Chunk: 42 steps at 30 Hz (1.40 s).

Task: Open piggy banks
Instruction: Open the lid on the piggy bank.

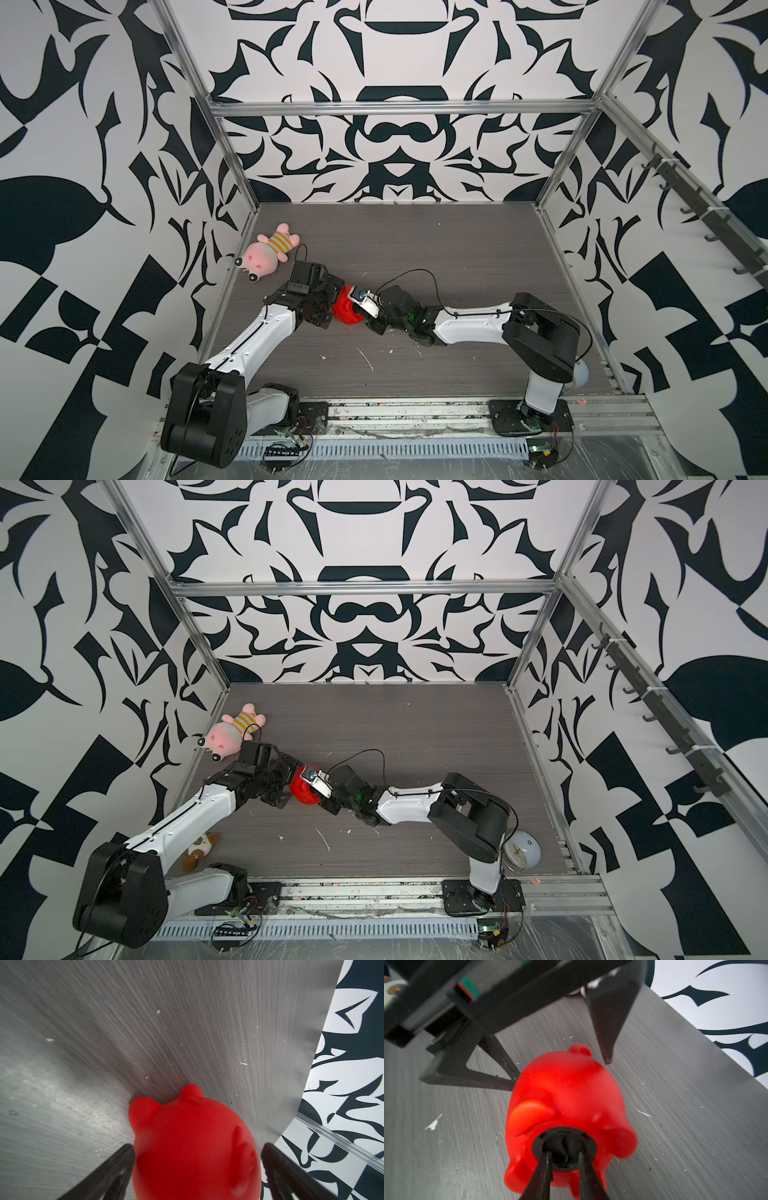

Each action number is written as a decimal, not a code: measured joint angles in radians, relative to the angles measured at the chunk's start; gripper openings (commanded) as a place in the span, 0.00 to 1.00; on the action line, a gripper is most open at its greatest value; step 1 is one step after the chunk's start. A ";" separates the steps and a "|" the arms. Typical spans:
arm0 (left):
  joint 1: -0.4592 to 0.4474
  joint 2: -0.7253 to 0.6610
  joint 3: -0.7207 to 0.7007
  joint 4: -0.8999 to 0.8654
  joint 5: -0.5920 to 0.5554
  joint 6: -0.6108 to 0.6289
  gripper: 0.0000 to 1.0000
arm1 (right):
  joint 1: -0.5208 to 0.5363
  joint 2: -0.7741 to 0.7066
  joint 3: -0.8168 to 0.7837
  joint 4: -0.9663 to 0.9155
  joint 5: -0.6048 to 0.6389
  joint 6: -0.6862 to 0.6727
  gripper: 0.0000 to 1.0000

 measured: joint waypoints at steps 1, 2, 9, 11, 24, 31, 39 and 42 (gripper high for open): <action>0.000 0.007 0.000 0.007 0.001 0.000 0.99 | 0.001 0.003 0.000 0.008 0.010 -0.005 0.27; 0.000 0.014 0.000 0.013 0.002 0.000 0.99 | 0.003 0.005 0.000 0.013 0.015 -0.009 0.27; 0.000 0.055 0.000 0.069 0.003 0.001 1.00 | 0.021 0.014 0.000 0.053 0.053 -0.066 0.26; 0.000 0.071 0.000 0.085 0.003 0.003 0.99 | 0.024 0.015 0.000 0.059 0.056 -0.082 0.25; 0.002 0.103 0.010 0.108 0.002 0.011 1.00 | 0.001 0.034 0.025 0.061 0.051 -0.122 0.14; 0.008 0.104 0.010 0.117 -0.015 0.012 1.00 | -0.001 0.064 0.046 0.061 0.068 -0.179 0.06; 0.009 0.107 0.010 0.123 -0.019 0.016 1.00 | -0.001 0.066 0.059 0.043 0.072 -0.259 0.00; 0.009 0.111 0.010 0.130 -0.018 0.016 1.00 | 0.000 0.068 0.069 0.029 0.078 -0.299 0.00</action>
